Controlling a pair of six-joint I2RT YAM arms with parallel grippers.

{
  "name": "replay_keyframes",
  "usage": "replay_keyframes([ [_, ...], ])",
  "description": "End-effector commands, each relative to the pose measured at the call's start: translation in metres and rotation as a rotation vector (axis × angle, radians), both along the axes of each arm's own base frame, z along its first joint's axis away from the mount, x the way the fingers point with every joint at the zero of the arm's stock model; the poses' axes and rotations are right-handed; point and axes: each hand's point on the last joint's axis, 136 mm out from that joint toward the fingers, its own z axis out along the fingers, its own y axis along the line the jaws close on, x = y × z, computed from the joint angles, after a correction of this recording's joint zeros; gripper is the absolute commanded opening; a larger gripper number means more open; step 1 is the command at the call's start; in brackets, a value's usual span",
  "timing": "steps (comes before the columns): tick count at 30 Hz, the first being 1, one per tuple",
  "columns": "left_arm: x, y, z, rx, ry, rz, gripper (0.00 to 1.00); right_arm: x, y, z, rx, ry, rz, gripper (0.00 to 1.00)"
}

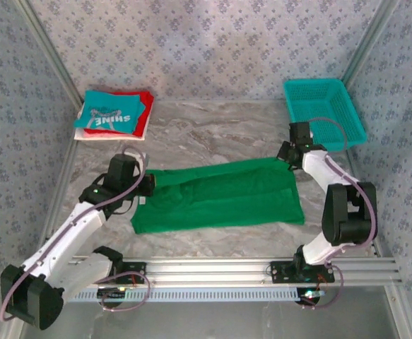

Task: Fold and stack the t-shirts

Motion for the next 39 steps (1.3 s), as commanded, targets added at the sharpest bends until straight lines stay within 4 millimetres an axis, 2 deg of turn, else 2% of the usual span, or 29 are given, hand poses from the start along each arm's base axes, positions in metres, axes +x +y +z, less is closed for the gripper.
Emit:
replay_keyframes([
  [1, -0.022, -0.001, -0.012, -0.054, 0.072, 0.014, 0.02, -0.036, -0.007, -0.007, 0.009, 0.061, -0.045, 0.18],
  [3, -0.032, -0.004, -0.014, -0.099, 0.082, 0.006, 0.09, -0.055, -0.008, -0.010, 0.010, 0.088, -0.056, 0.23],
  [4, -0.036, -0.006, -0.014, -0.126, 0.080, -0.004, 0.18, -0.064, -0.009, -0.010, 0.011, 0.096, -0.058, 0.24],
  [5, -0.039, -0.009, -0.011, -0.151, 0.073, -0.020, 0.18, -0.069, -0.010, -0.009, 0.010, 0.091, -0.060, 0.26],
  [6, -0.041, -0.009, -0.011, -0.159, 0.069, -0.024, 0.10, -0.073, -0.011, -0.007, 0.010, 0.085, -0.061, 0.28],
  [7, -0.042, -0.010, -0.007, -0.170, 0.056, -0.029, 0.08, -0.075, -0.012, -0.004, 0.003, 0.077, -0.058, 0.30],
  [9, -0.040, -0.014, 0.001, -0.186, 0.024, -0.053, 0.20, -0.075, -0.011, 0.000, 0.000, 0.074, -0.047, 0.30],
  [10, -0.036, -0.015, 0.005, -0.185, 0.010, -0.055, 0.22, -0.074, -0.011, 0.002, -0.001, 0.069, -0.039, 0.30],
  [11, -0.032, -0.017, 0.008, -0.181, -0.003, -0.065, 0.13, -0.069, -0.008, 0.006, -0.003, 0.056, -0.021, 0.31],
  [12, -0.027, -0.019, 0.011, -0.176, -0.016, -0.072, 0.09, -0.066, -0.004, 0.008, 0.008, 0.047, -0.008, 0.31],
  [13, -0.021, -0.022, 0.012, -0.165, -0.021, -0.081, 0.11, -0.062, 0.001, 0.010, 0.021, 0.039, 0.005, 0.32],
  [16, -0.002, -0.035, 0.008, -0.121, 0.010, -0.132, 0.28, -0.052, 0.018, 0.014, 0.034, 0.018, 0.055, 0.32],
  [22, 0.024, -0.069, -0.014, -0.001, 0.088, -0.258, 0.46, -0.038, 0.048, 0.016, 0.025, -0.002, 0.136, 0.32],
  [27, 0.044, -0.079, -0.039, 0.032, 0.114, -0.274, 0.51, -0.034, 0.062, 0.010, 0.009, 0.010, 0.167, 0.33],
  [31, 0.056, -0.088, -0.057, 0.036, 0.138, -0.293, 0.51, -0.033, 0.069, 0.002, -0.005, 0.028, 0.183, 0.33],
  [36, 0.069, -0.082, -0.089, 0.061, 0.183, -0.259, 0.52, -0.036, 0.067, -0.005, -0.020, 0.040, 0.183, 0.33],
  [38, 0.071, -0.082, -0.098, 0.051, 0.202, -0.255, 0.49, -0.036, 0.067, -0.006, -0.024, 0.040, 0.183, 0.33],
  [39, 0.071, -0.082, -0.101, 0.054, 0.208, -0.254, 0.45, -0.036, 0.066, -0.006, -0.026, 0.042, 0.182, 0.33],
])
